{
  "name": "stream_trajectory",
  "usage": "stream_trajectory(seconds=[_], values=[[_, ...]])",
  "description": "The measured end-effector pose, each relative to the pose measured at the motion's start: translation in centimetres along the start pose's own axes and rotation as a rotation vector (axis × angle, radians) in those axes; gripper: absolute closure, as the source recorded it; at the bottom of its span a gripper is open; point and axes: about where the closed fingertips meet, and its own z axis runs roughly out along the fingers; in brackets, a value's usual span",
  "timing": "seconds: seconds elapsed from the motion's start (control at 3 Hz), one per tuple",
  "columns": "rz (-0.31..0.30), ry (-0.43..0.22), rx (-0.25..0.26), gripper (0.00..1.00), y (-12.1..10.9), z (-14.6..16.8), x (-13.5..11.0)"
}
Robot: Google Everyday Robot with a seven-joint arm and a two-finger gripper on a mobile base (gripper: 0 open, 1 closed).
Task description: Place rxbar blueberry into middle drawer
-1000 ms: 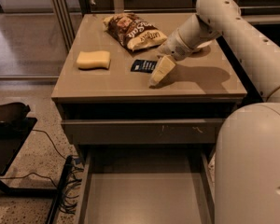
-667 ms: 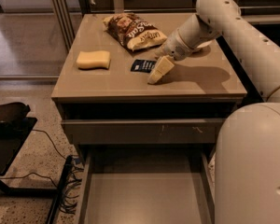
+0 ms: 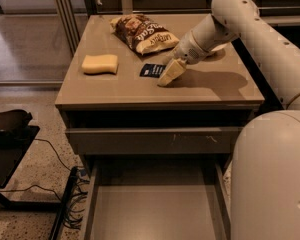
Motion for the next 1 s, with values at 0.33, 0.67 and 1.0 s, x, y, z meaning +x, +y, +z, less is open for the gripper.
stream_trajectory(seconds=[0.33,0.67,1.0], values=[[0.000,0.000,0.000,0.88,0.00,0.00,0.00],[0.000,0.000,0.000,1.00,0.00,0.01,0.00],[0.000,0.000,0.000,1.00,-0.01,-0.51,-0.43]])
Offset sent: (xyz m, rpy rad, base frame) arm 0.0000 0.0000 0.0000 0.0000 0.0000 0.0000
